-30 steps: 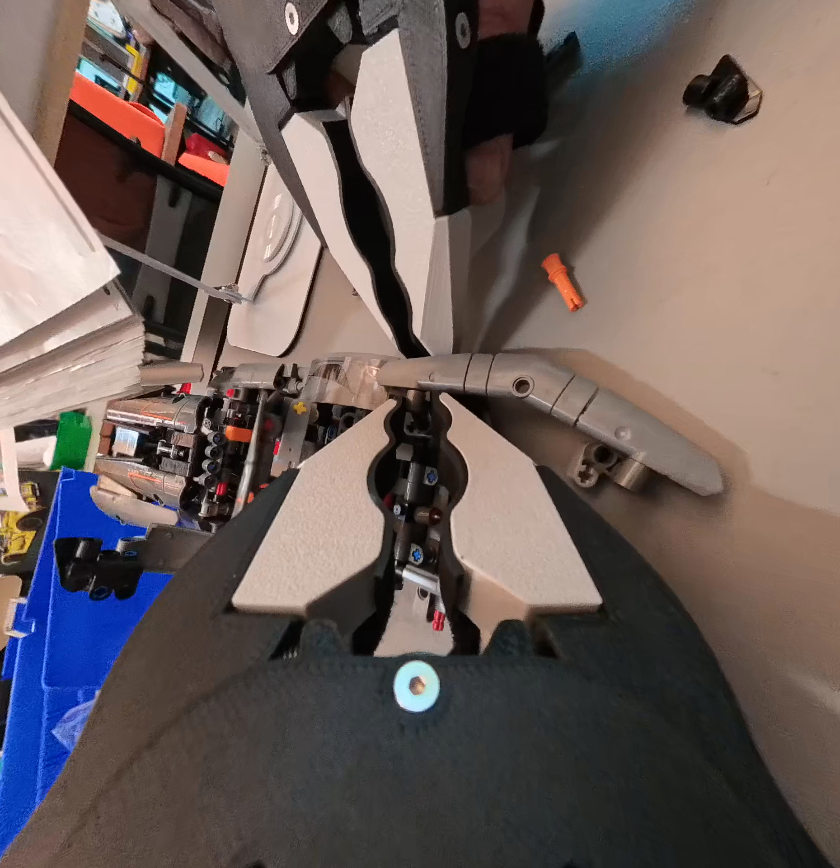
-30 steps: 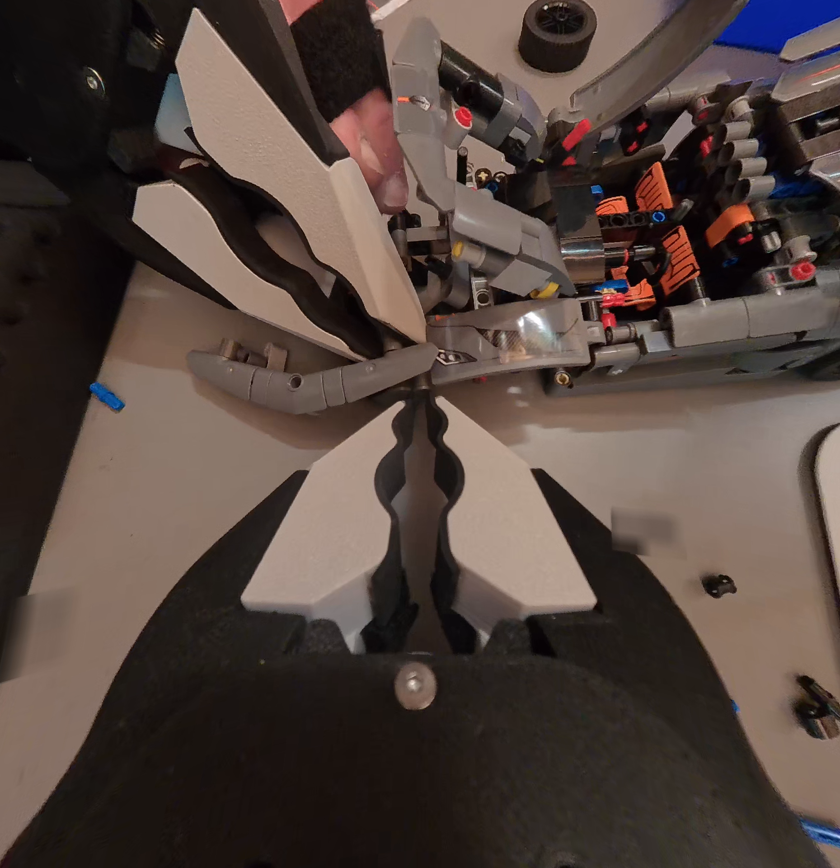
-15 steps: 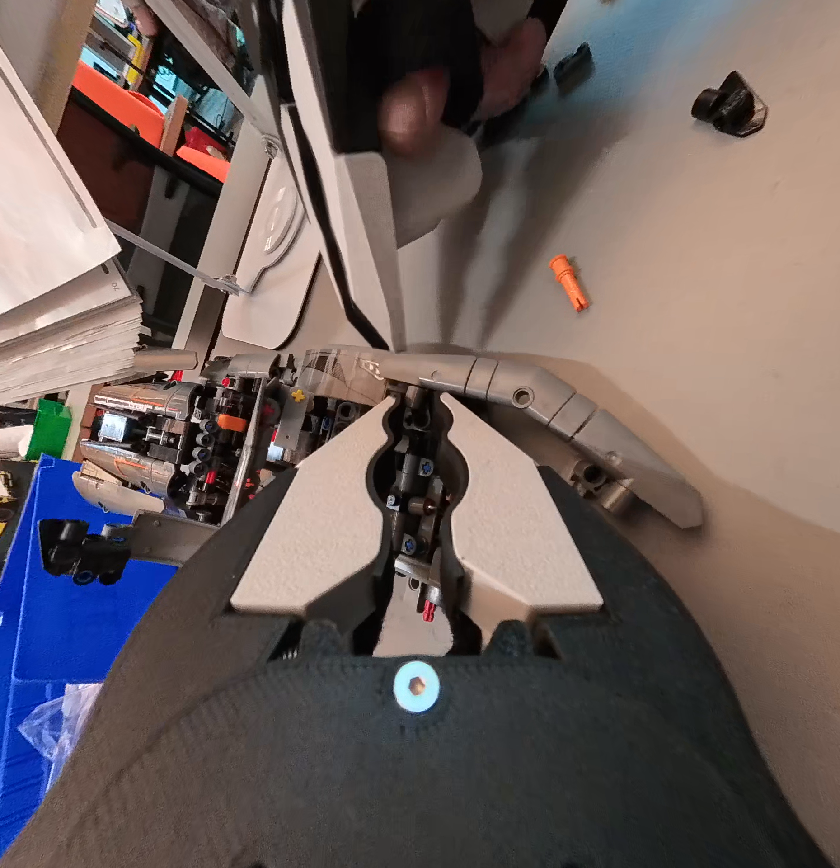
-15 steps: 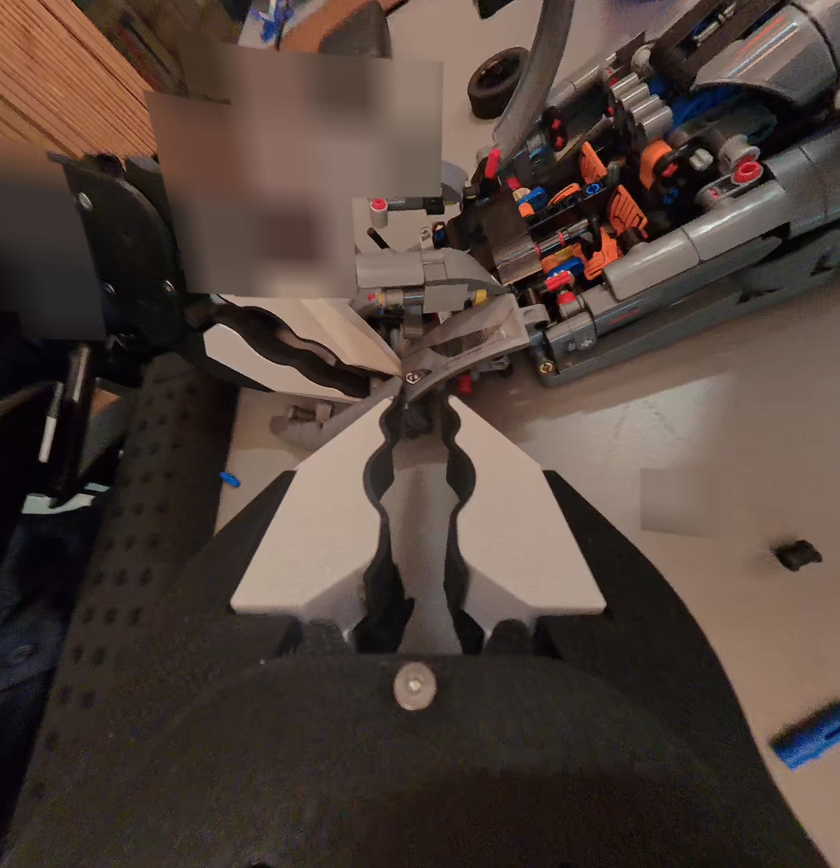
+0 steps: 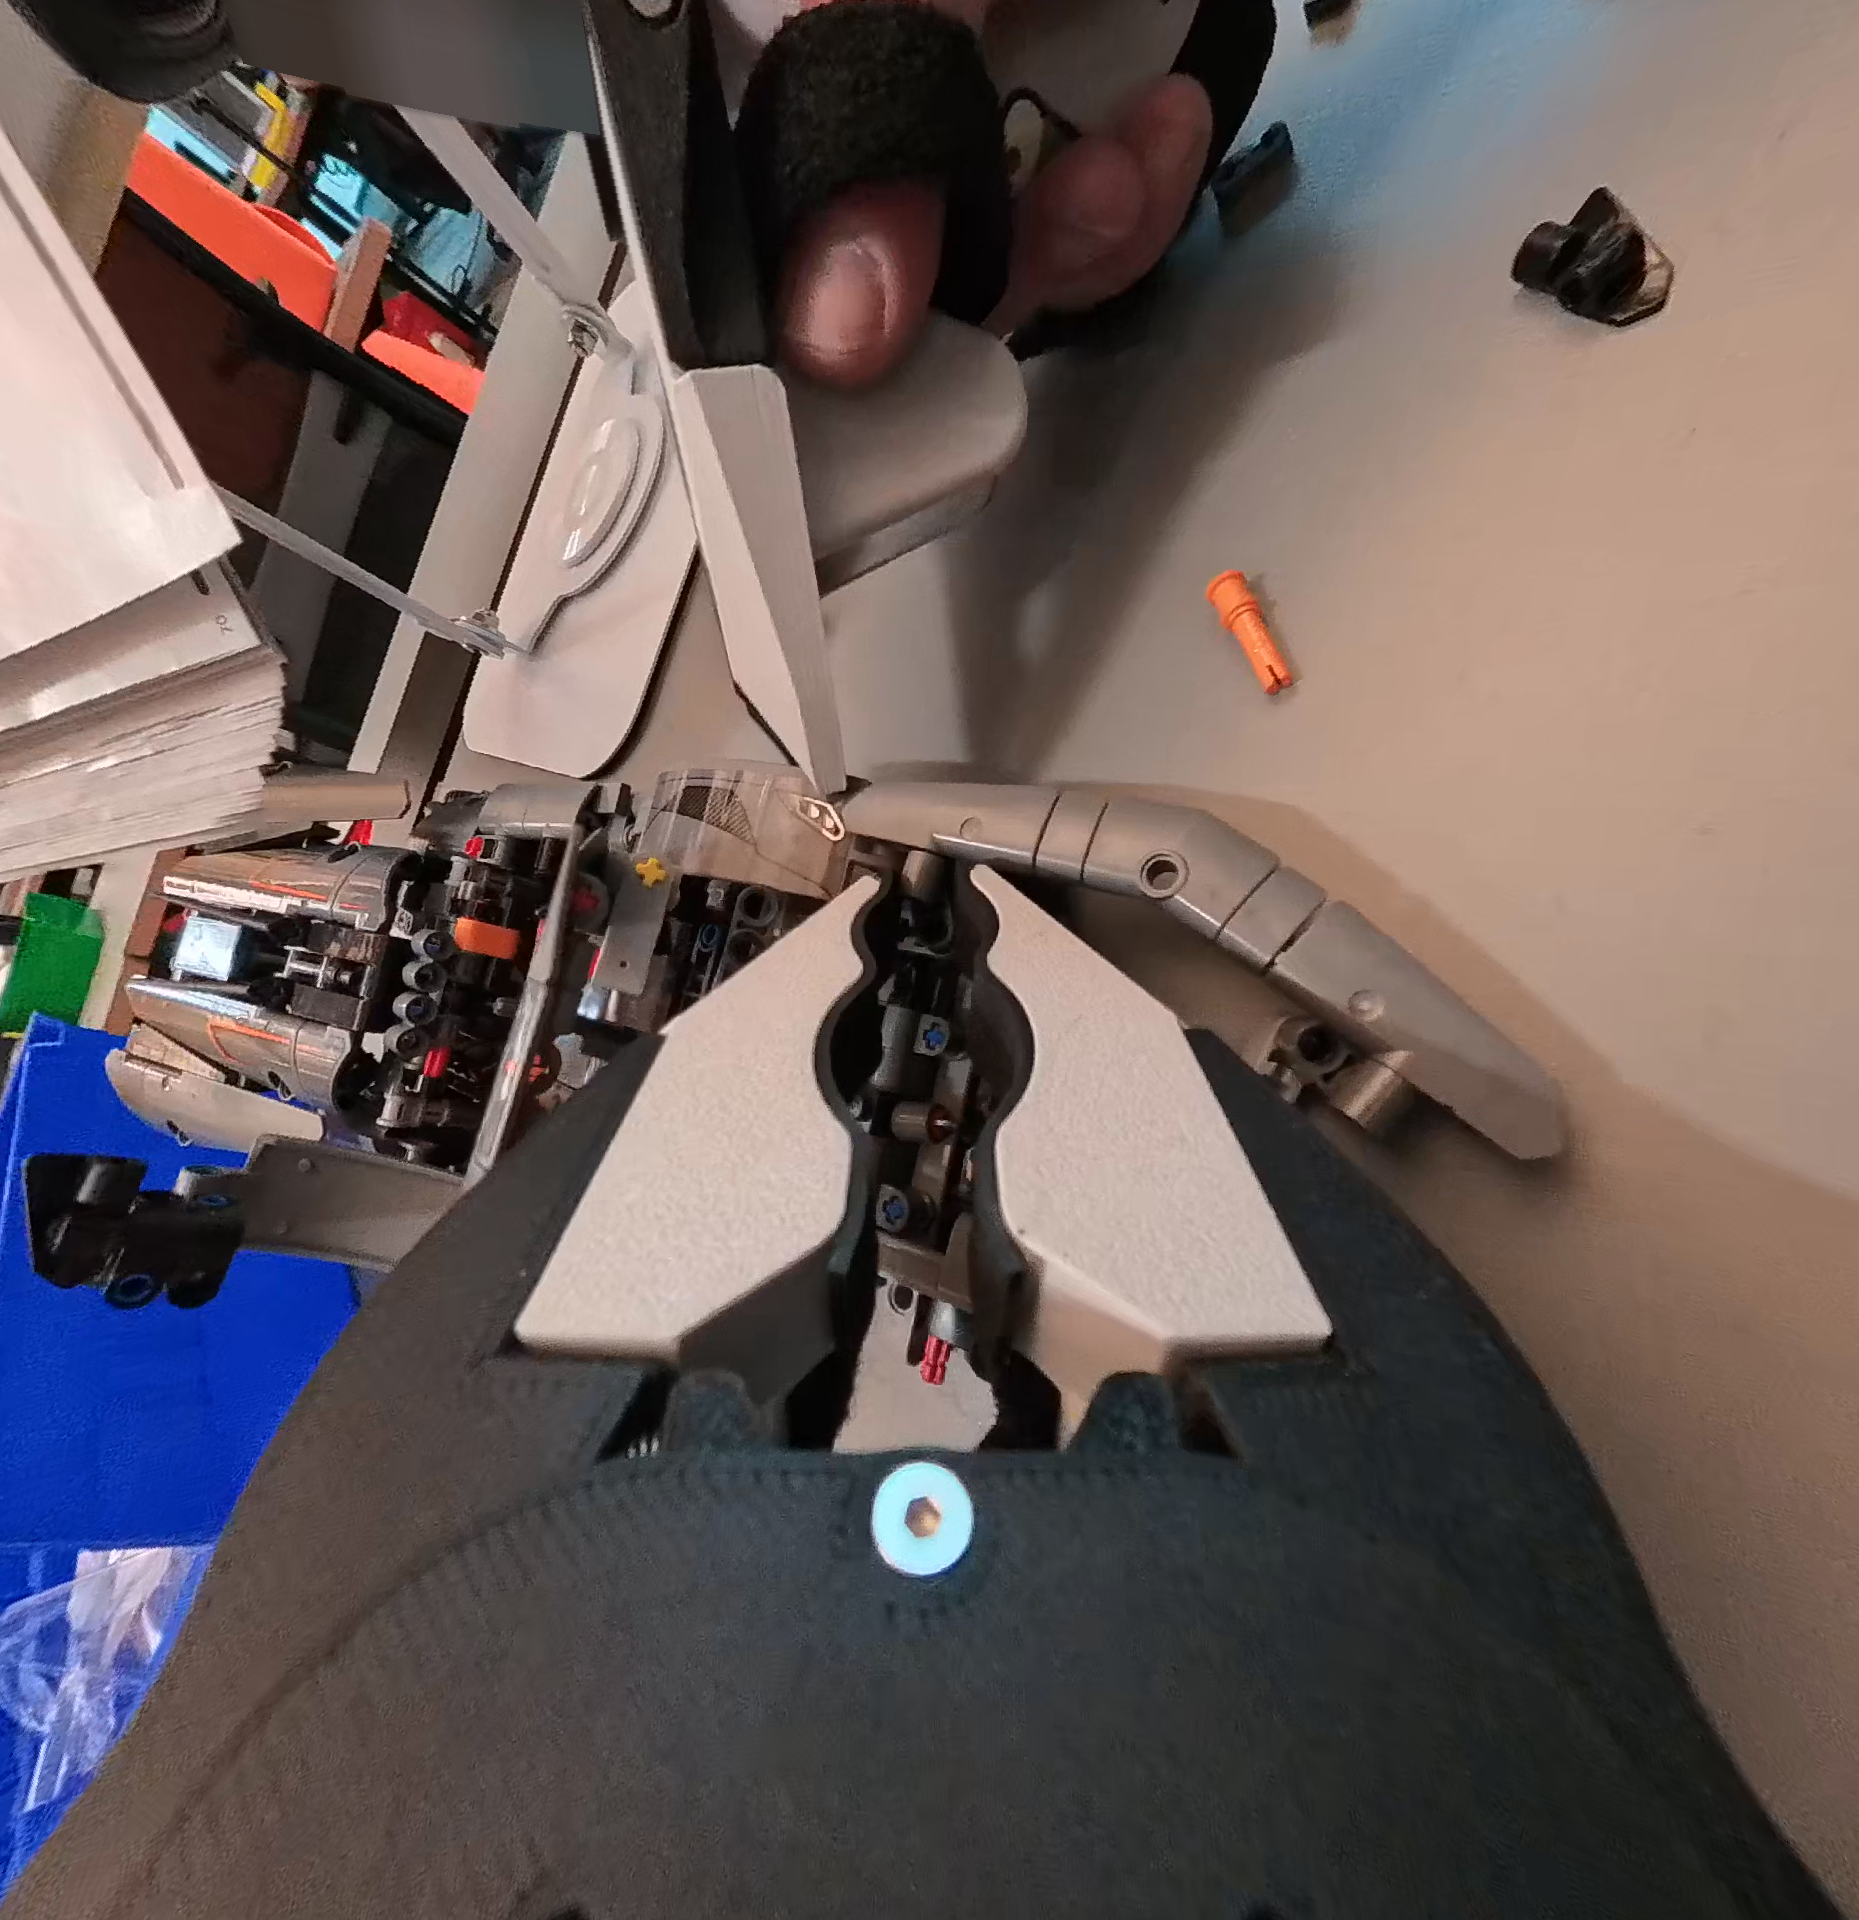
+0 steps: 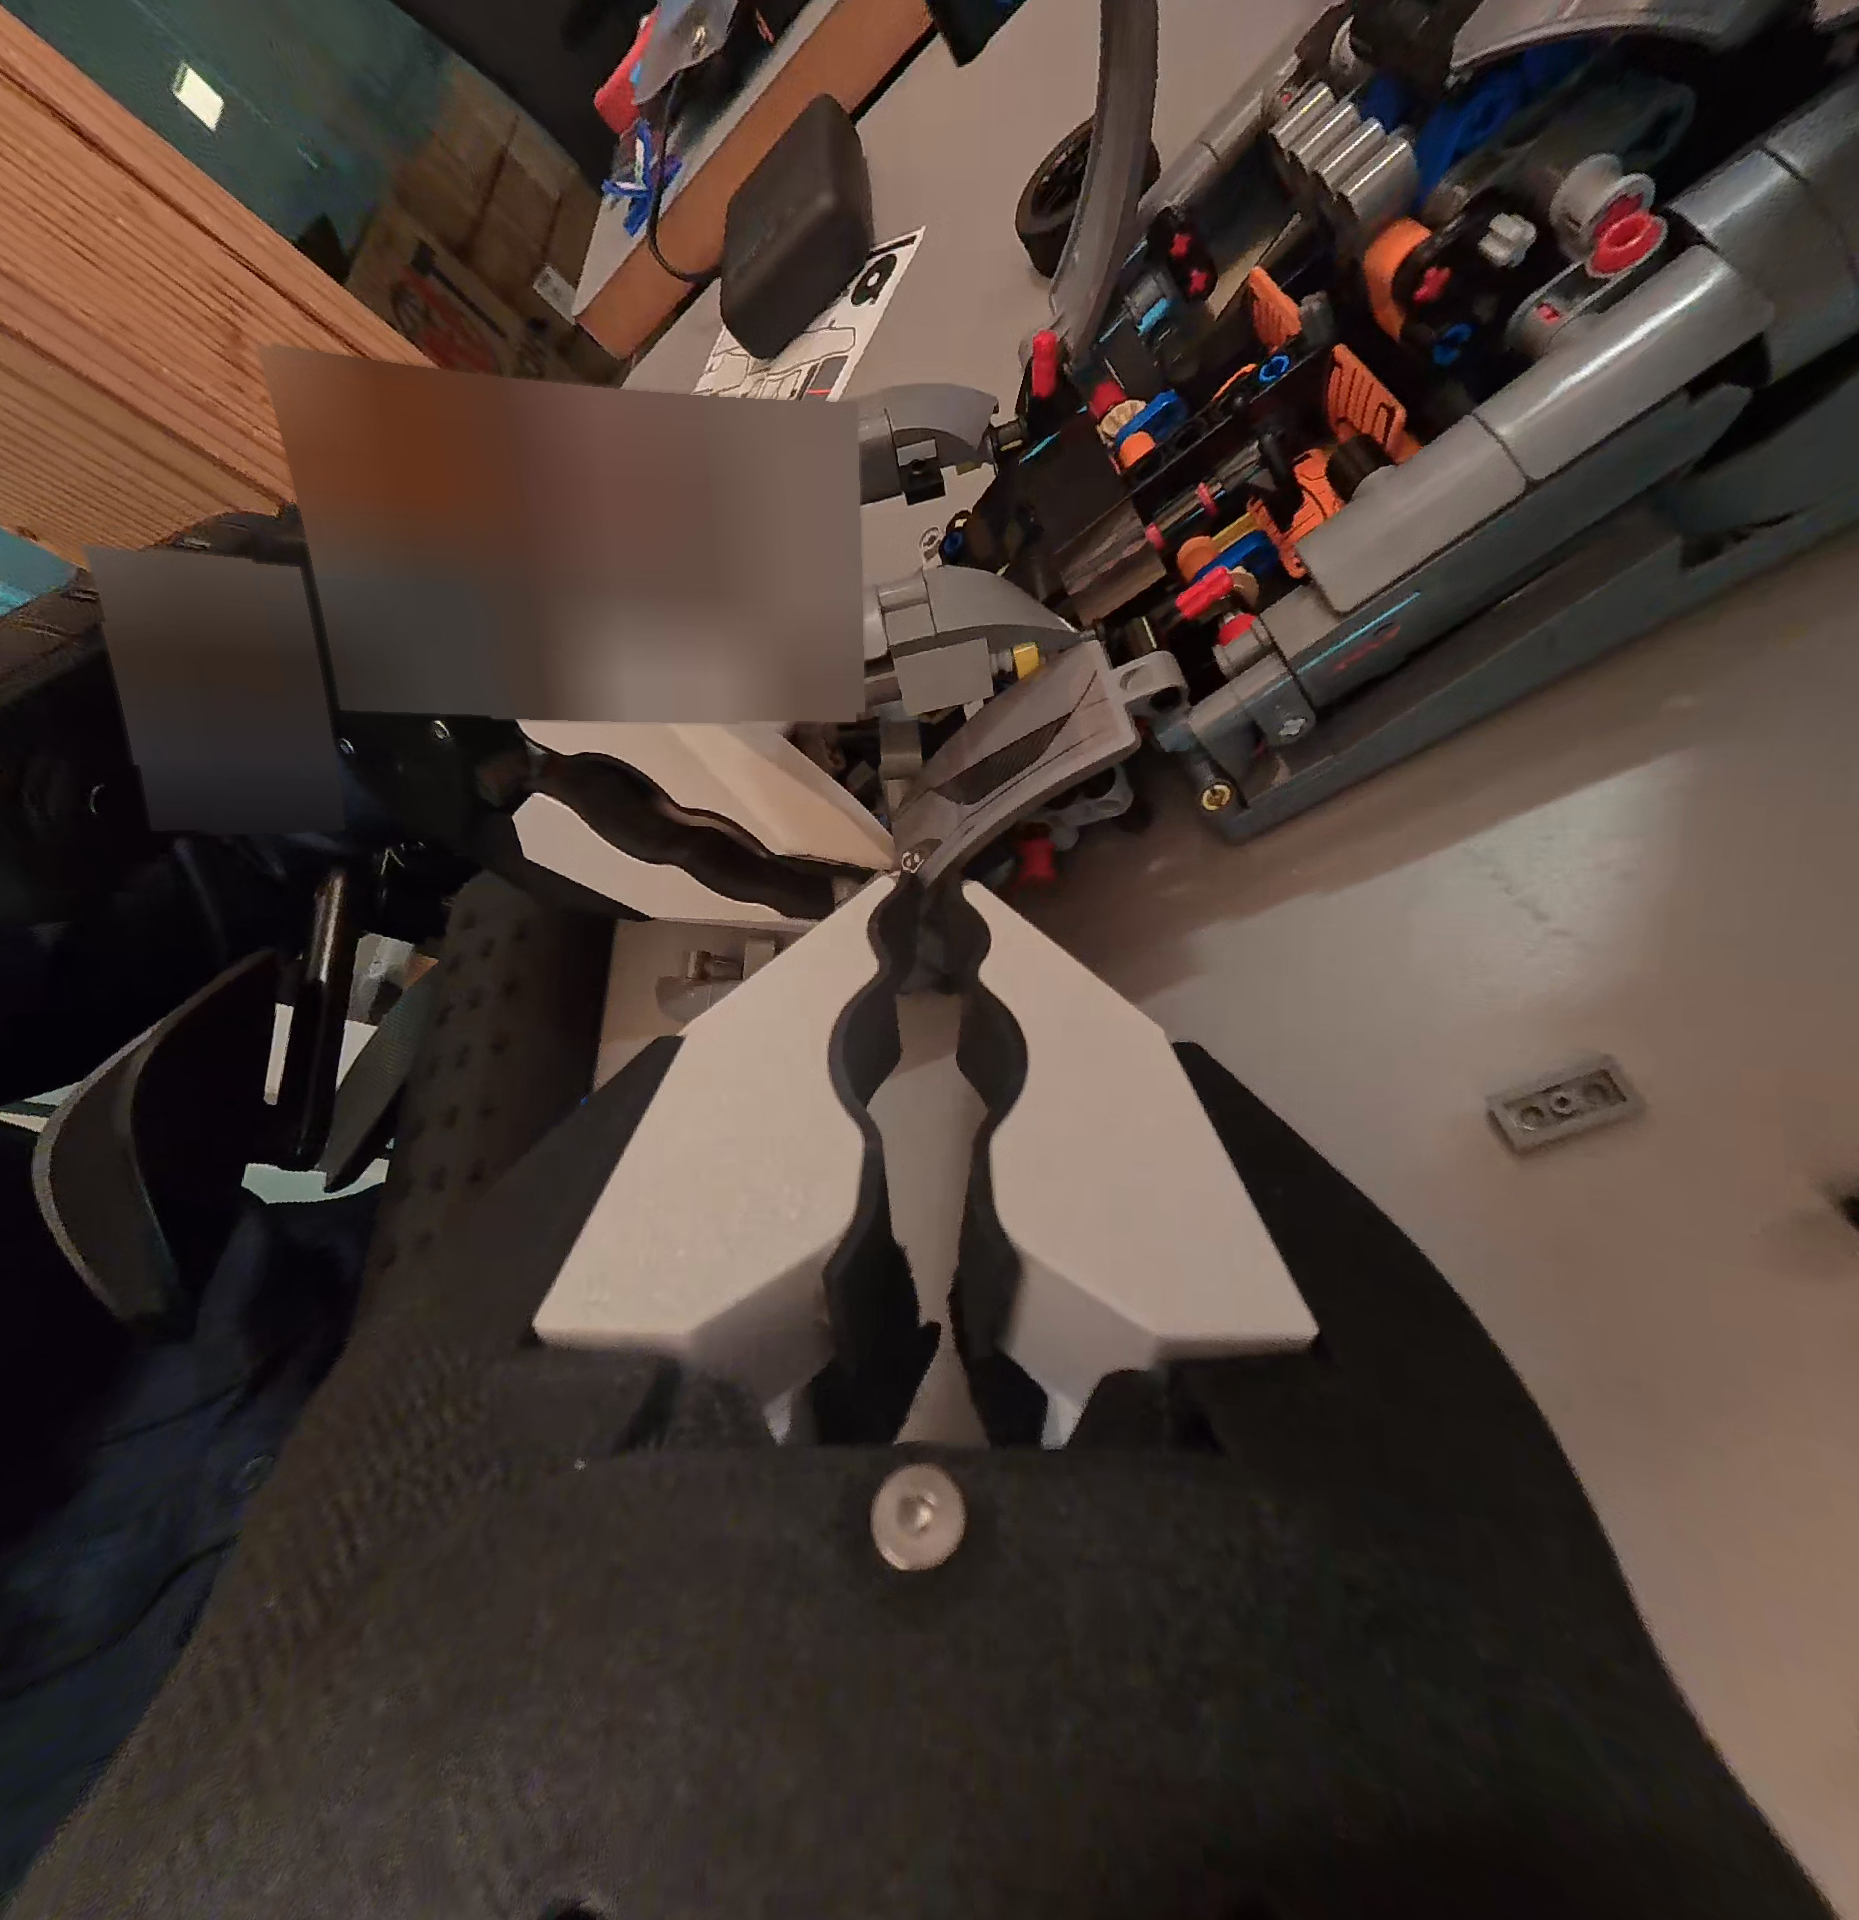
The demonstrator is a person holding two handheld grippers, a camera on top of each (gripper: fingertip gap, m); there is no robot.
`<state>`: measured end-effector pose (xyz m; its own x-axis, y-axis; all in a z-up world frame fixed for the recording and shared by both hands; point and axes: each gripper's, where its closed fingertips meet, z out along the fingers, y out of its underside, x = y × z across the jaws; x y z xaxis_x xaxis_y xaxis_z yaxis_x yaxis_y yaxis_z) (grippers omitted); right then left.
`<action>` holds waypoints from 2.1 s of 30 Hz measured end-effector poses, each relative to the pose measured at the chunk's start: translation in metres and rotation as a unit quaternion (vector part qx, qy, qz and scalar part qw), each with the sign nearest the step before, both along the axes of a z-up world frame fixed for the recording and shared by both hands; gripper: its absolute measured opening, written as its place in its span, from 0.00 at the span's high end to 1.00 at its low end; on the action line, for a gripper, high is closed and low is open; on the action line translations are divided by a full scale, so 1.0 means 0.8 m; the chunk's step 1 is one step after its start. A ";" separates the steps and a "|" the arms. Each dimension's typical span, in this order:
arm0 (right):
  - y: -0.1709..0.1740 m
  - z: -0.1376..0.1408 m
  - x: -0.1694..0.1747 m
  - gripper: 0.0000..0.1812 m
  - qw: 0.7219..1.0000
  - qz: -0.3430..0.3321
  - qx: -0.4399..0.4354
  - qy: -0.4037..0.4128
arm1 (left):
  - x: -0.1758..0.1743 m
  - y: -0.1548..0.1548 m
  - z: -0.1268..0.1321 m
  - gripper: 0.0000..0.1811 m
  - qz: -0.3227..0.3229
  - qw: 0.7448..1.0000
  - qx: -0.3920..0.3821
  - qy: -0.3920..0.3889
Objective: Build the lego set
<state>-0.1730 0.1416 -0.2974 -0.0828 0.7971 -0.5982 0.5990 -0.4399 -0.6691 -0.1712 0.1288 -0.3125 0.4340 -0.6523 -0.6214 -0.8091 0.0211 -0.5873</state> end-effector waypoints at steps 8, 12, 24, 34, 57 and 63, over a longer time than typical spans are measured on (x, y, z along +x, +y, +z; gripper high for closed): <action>0.002 -0.001 0.004 1.00 1.000 0.002 0.012 -0.005 | -0.001 0.000 -0.001 0.96 -0.002 1.000 -0.007 -0.009; 0.014 -0.008 0.013 1.00 0.999 -0.002 0.028 -0.018 | -0.007 0.002 -0.003 0.96 0.002 1.000 -0.007 -0.007; -0.001 0.003 -0.008 0.91 0.999 -0.008 -0.039 0.002 | -0.005 0.002 -0.001 0.97 -0.006 1.000 0.001 -0.008; 0.004 0.003 -0.020 0.94 0.994 -0.038 -0.104 -0.002 | -0.007 0.002 0.002 0.97 -0.009 1.000 0.013 -0.006; 0.001 0.003 -0.009 1.00 0.993 -0.025 -0.115 -0.003 | -0.003 0.001 0.001 0.97 -0.008 0.999 -0.010 -0.044; 0.001 0.002 -0.004 1.00 0.994 -0.016 -0.108 -0.006 | 0.000 0.000 0.001 0.97 -0.016 0.999 -0.010 -0.041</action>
